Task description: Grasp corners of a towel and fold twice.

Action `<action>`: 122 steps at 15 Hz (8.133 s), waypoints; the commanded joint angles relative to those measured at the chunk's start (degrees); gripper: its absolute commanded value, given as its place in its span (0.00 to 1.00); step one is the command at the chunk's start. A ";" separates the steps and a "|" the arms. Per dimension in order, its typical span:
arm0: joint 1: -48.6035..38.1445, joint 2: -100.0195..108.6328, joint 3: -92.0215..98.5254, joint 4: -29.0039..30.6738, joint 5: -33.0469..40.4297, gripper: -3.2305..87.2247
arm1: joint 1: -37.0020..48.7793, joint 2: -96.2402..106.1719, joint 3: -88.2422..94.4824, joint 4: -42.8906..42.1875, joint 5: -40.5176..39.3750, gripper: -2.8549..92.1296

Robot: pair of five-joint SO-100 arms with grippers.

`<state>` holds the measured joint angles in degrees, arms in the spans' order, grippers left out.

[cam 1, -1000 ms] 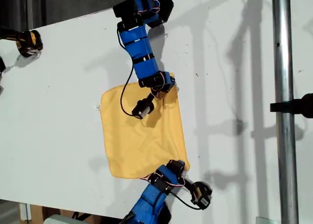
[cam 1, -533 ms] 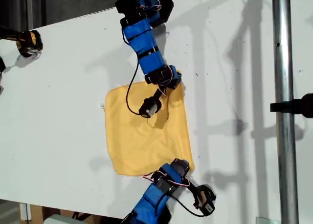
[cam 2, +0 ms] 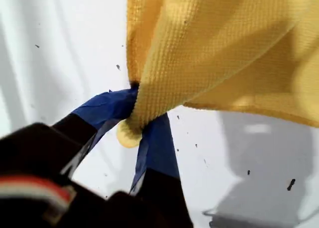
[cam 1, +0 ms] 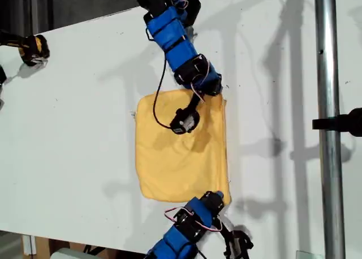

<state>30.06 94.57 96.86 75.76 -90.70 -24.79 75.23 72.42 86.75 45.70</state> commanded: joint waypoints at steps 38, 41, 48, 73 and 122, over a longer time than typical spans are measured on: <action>-63.90 22.85 48.78 -17.75 25.05 0.03 | 49.31 -14.59 9.40 -10.11 -9.05 0.03; -61.70 24.70 48.08 -12.22 20.74 0.31 | 51.33 -12.83 10.02 -4.75 -5.62 0.36; -54.32 73.48 50.98 1.05 16.70 0.36 | 54.14 24.43 22.50 6.33 0.09 0.47; -37.88 104.59 79.45 -8.53 24.08 0.05 | 54.76 12.30 37.71 -34.63 10.28 0.46; -38.32 104.59 79.72 -8.35 24.43 0.06 | 44.30 13.18 3.43 -35.86 5.10 0.43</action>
<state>-7.82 198.81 176.75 67.41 -66.27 17.84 76.99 73.74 52.03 51.50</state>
